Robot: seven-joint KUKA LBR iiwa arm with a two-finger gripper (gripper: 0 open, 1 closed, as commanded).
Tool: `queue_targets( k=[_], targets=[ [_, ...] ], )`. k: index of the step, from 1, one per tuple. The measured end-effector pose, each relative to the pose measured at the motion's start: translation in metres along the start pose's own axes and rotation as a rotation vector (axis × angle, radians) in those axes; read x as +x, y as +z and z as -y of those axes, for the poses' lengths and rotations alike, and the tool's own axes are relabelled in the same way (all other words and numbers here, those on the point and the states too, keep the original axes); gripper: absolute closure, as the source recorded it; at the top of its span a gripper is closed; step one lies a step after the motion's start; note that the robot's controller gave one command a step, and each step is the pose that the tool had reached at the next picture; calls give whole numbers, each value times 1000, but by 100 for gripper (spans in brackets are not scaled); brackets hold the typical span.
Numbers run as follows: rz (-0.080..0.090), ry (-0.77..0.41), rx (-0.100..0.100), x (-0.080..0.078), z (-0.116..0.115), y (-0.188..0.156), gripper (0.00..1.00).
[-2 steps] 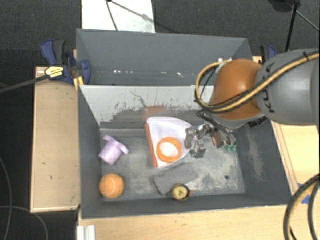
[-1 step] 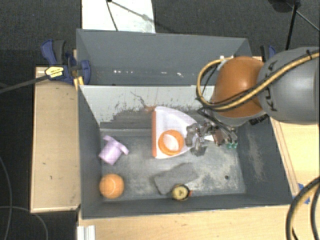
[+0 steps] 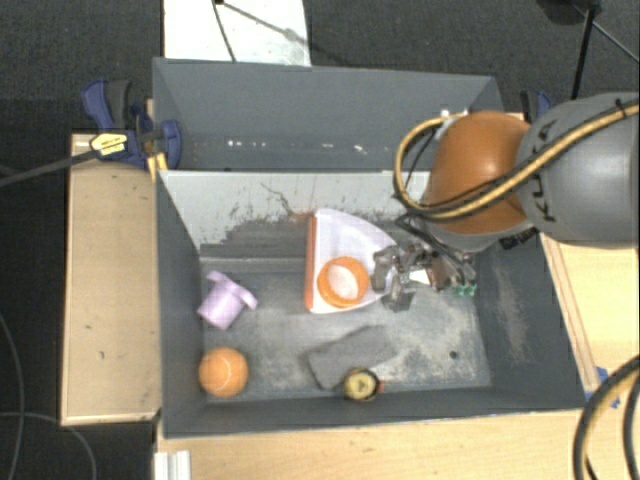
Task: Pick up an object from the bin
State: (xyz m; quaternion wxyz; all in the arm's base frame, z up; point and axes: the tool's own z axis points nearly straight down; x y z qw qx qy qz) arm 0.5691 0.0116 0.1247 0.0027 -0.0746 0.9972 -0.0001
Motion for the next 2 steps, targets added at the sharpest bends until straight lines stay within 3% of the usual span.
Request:
queue_targets(
  k=[2],
  targets=[
    [-7, 0, -1, 1, 0, -20, 100]
  ],
)
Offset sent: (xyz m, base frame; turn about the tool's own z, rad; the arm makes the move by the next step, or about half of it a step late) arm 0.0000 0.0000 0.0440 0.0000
